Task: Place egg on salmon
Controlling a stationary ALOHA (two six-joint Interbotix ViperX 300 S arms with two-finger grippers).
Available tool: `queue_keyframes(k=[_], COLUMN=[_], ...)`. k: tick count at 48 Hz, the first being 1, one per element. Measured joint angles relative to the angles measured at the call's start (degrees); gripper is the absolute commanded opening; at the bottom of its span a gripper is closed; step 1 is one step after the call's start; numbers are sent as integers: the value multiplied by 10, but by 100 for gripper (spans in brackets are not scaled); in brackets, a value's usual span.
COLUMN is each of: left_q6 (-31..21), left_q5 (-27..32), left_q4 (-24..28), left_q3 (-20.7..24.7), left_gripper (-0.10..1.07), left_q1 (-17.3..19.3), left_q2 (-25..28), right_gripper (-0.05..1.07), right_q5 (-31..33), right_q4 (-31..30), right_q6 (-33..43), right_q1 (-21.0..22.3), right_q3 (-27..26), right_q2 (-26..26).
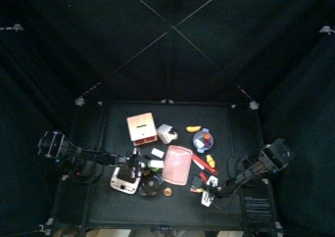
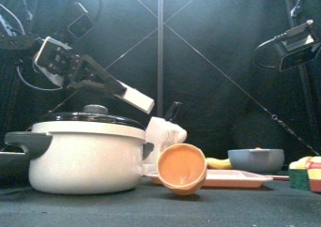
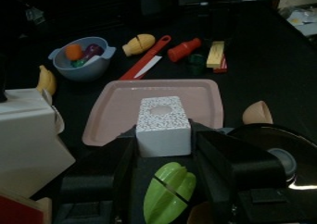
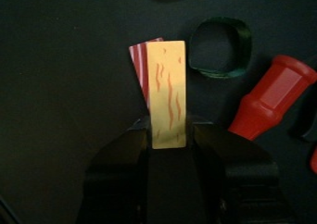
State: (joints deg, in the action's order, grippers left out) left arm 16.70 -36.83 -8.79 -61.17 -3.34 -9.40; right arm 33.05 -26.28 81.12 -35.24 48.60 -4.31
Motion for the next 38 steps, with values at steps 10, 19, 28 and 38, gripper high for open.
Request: queue_keyframes(k=[10,19,28,38], left_q6=[0,0,0,0], left_q5=[0,0,0,1], left_q4=[0,-1,0,-1], left_q3=[0,0,0,-1], left_gripper=[64,64,64,64], left_q1=[0,0,0,0], left_q2=[1,1,1,1], right_gripper=[88,93,93,93], right_q5=[2,17,44,67], right_q4=[0,-5,-31,-112], right_q6=[0,0,0,-2], right_q1=[0,0,0,15], right_q3=[-5,-20,-31,-52], right_q2=[1,0,-6,-10])
